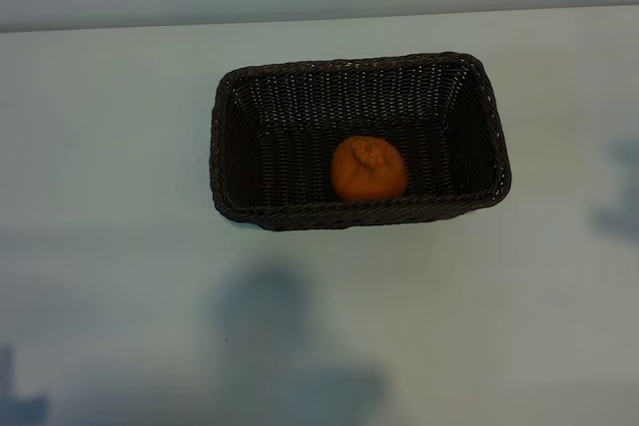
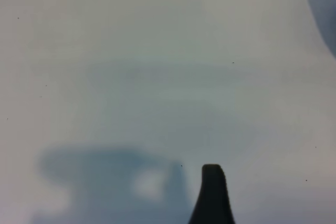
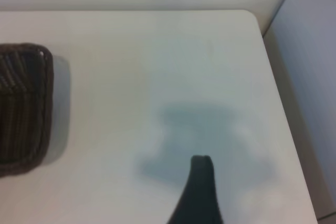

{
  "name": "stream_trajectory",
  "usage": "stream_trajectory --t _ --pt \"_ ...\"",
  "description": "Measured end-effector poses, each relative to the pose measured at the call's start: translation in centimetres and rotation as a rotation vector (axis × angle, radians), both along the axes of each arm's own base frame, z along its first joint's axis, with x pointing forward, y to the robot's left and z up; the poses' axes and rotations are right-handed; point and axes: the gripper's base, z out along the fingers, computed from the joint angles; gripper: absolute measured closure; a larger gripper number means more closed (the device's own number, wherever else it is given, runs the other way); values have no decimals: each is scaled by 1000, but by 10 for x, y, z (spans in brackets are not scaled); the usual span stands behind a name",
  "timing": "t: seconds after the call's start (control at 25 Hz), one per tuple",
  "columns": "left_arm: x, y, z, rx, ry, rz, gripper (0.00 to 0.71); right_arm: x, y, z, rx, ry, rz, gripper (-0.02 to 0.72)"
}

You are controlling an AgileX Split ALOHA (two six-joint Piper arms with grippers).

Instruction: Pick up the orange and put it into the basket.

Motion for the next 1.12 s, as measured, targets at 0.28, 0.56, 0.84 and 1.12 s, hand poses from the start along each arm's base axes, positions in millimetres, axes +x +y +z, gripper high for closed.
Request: stream_trajectory --t 0.28,0.56,0.84,1.12 --pt "0 0 0 0 0 0 142 -66 5 -11 -9 -151 -4 108" --pt "0 0 0 0 0 0 142 -97 8 -36 -13 -231 9 124" --pt "0 0 0 0 0 0 142 -107 18 -77 30 -244 100 148" --pt "0 0 0 1 0 0 142 -94 17 -98 10 -157 121 149"
